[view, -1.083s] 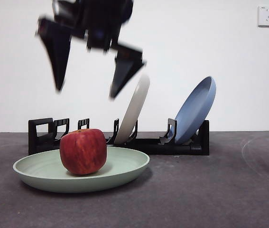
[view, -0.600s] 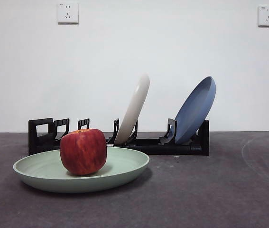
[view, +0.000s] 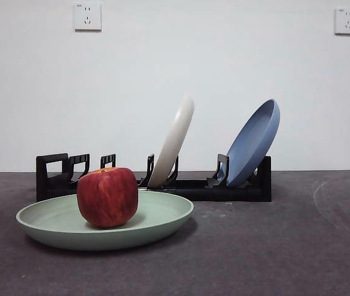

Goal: Take the green plate from the plate rack,put the plate on the table,take the apple from the table,put the apple in the plate

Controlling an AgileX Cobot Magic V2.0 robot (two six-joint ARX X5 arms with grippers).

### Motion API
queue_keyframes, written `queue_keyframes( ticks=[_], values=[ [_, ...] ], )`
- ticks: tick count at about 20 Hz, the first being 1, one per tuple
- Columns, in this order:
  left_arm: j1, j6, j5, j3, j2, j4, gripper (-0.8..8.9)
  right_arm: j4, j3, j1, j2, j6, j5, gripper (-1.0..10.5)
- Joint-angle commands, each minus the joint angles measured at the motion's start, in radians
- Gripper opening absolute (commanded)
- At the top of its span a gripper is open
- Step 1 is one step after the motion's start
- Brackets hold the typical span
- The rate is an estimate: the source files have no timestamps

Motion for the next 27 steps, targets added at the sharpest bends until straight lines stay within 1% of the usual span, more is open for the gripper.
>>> queue_keyframes(
  ticks=[1,3,5,6,7,8,9,10,13,15,17,21,24,27],
  values=[
    [-0.008,-0.055,-0.003,-0.043,0.002,0.015,1.57,-0.024,-0.109,0.001,-0.09,0.077,0.011,5.3],
    [-0.008,-0.075,-0.003,-0.066,0.01,0.016,1.57,-0.024,-0.161,0.001,-0.147,0.079,0.019,5.3],
    [-0.008,-0.087,-0.008,-0.07,0.013,0.021,1.57,-0.025,-0.175,0.001,-0.168,0.075,0.055,5.2],
    [-0.008,-0.092,-0.01,-0.07,0.014,0.03,1.57,-0.025,-0.175,0.001,-0.169,0.072,0.055,4.7],
    [-0.008,-0.092,-0.011,-0.07,0.014,0.036,1.56,-0.025,-0.175,0.001,-0.169,0.071,0.055,3.8],
    [-0.008,-0.092,-0.011,-0.07,0.014,0.036,1.14,-0.025,-0.175,0.001,-0.169,0.063,0.055,1.8],
    [-0.008,-0.093,-0.011,-0.07,0.014,0.036,-0.33,-0.025,-0.175,0.001,-0.169,0.033,0.055,-0.4],
    [-0.008,-0.099,-0.01,-0.07,0.014,0.037,-0.08,-0.025,-0.175,0.001,-0.169,0.019,0.055,-0.2],
    [-0.008,-0.124,-0.01,-0.07,0.018,0.037,-0.08,-0.025,-0.175,0.001,-0.169,-0.006,0.052,-0.2],
    [-0.008,-0.126,-0.011,-0.07,0.018,0.037,-0.08,-0.025,-0.175,0.001,-0.169,-0.011,0.053,-0.2],
    [-0.008,-0.126,-0.023,-0.07,0.018,0.035,-0.08,-0.024,-0.175,0.001,-0.169,-0.002,0.053,-0.1],
    [-0.008,-0.132,-0.03,-0.069,0.018,0.034,-0.03,-0.023,-0.175,0.001,-0.168,0.043,0.057,-0.1],
    [-0.008,-0.132,-0.03,-0.069,0.018,0.034,-0.04,-0.023,-0.175,0.001,-0.168,0.043,0.094,0.0],
    [-0.008,-0.132,-0.03,-0.069,0.018,0.034,-0.03,-0.024,-0.174,0.001,-0.168,0.043,0.111,0.0]
  ],
)
